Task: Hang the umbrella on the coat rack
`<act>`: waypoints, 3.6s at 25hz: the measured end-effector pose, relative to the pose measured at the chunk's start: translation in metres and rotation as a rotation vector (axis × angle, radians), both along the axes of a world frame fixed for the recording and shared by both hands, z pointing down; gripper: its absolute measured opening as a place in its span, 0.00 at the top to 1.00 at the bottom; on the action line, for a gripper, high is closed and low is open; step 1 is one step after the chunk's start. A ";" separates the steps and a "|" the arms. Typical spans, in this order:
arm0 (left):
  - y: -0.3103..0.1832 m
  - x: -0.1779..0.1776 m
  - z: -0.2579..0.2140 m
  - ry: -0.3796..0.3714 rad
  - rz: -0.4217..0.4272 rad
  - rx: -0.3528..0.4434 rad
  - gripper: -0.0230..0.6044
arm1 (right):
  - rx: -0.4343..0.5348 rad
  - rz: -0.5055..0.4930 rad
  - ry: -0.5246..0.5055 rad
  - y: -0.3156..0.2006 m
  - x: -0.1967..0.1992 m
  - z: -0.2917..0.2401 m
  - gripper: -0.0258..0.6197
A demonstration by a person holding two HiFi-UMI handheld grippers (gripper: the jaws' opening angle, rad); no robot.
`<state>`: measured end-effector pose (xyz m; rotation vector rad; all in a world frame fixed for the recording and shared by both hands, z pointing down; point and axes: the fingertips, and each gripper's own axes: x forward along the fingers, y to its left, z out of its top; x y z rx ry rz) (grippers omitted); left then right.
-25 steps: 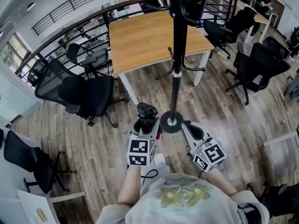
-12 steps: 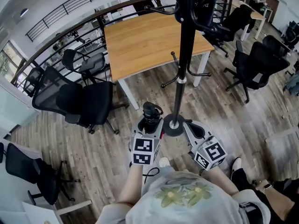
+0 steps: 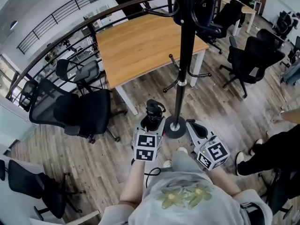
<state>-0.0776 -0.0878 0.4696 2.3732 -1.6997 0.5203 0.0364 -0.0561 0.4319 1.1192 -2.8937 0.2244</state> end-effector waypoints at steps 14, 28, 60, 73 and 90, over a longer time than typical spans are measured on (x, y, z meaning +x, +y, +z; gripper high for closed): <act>-0.044 0.007 0.036 -0.031 0.039 -0.058 0.59 | -0.016 0.007 0.012 -0.038 -0.007 0.010 0.95; -0.084 -0.005 0.075 -0.096 0.054 -0.123 0.59 | -0.030 0.035 0.007 -0.079 -0.011 0.015 0.95; -0.115 -0.015 0.125 -0.117 0.044 -0.225 0.59 | -0.090 0.042 0.018 -0.099 -0.009 0.033 0.95; -0.103 -0.015 0.135 -0.126 0.074 -0.228 0.59 | -0.107 0.064 0.006 -0.104 -0.008 0.040 0.95; -0.108 -0.008 0.149 -0.136 0.096 -0.266 0.59 | -0.112 0.062 0.001 -0.106 -0.011 0.041 0.95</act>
